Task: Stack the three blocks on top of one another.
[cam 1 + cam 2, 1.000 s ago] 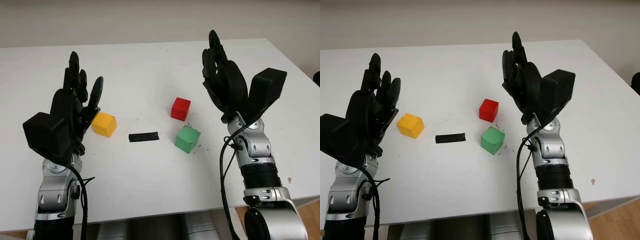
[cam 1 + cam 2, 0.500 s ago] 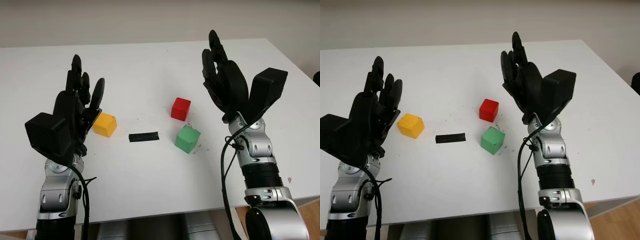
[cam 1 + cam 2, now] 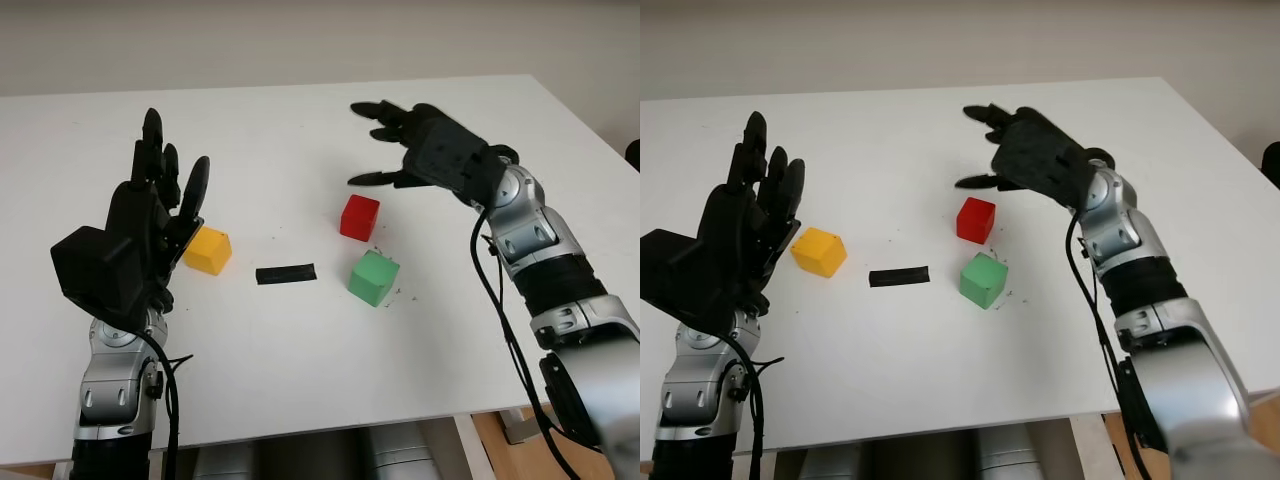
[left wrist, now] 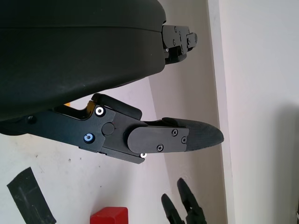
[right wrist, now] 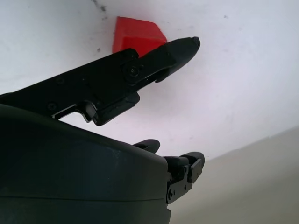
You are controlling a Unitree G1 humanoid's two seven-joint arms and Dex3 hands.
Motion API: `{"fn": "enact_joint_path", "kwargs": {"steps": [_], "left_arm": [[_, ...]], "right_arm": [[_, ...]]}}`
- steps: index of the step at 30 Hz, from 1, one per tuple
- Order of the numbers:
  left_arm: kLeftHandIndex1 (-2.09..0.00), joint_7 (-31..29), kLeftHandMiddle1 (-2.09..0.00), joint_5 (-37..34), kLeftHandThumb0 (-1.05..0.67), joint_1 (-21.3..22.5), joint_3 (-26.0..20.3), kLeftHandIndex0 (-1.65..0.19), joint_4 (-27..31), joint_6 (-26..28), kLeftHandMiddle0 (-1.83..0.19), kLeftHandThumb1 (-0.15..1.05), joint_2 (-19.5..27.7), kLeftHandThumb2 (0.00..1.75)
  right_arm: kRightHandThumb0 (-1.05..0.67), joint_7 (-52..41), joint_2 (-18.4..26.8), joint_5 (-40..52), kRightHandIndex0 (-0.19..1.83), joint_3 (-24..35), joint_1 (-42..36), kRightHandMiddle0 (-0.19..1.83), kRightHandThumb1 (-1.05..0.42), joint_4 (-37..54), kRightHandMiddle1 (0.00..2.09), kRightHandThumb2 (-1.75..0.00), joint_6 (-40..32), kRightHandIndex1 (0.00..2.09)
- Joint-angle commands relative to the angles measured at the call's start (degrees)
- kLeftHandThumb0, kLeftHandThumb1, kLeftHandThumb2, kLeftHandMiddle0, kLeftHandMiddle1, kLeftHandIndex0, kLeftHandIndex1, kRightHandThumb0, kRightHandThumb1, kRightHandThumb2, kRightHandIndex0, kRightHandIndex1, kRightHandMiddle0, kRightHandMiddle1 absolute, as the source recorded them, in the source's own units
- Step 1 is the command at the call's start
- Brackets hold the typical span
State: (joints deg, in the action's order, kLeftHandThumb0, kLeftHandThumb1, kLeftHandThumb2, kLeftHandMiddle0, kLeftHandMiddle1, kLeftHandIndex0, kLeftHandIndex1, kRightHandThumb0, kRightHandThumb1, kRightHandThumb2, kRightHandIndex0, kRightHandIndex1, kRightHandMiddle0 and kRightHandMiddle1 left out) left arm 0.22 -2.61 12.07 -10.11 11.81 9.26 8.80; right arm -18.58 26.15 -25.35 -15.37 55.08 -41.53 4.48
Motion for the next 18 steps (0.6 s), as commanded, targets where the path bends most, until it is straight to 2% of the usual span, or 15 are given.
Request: {"fn": "enact_joint_path", "kwargs": {"steps": [1, 11, 18], "left_arm": [[-0.04, -0.05, -0.05, -0.39, -0.69, -0.57, -0.05, 0.1, 1.16, 0.18, 0.08, 1.05, -0.15, 0.37], [-0.05, 0.03, -0.06, 0.37, -0.7, -0.63, 0.22, 0.09, 1.36, 1.08, 0.06, 1.05, 0.36, 0.38], [-0.05, -0.06, -0.05, 0.11, -0.7, -0.68, -0.01, 0.08, 1.91, 1.82, 0.07, 1.05, -0.03, 0.36]], "right_arm": [[-0.61, 0.2, 1.11, -1.21, 0.31, -0.85, 2.31, 0.22, -0.85, -1.44, 0.25, -0.05, 1.48, 0.25], [-0.63, 0.91, -0.19, -5.53, 0.27, -5.2, 4.16, 0.22, -0.85, -9.8, 0.23, -0.05, 6.92, 0.22], [-0.61, 2.59, -0.43, -8.21, 0.29, -7.81, 3.79, 0.25, -0.84, -12.52, 0.23, -0.05, 9.84, 0.23]]}}
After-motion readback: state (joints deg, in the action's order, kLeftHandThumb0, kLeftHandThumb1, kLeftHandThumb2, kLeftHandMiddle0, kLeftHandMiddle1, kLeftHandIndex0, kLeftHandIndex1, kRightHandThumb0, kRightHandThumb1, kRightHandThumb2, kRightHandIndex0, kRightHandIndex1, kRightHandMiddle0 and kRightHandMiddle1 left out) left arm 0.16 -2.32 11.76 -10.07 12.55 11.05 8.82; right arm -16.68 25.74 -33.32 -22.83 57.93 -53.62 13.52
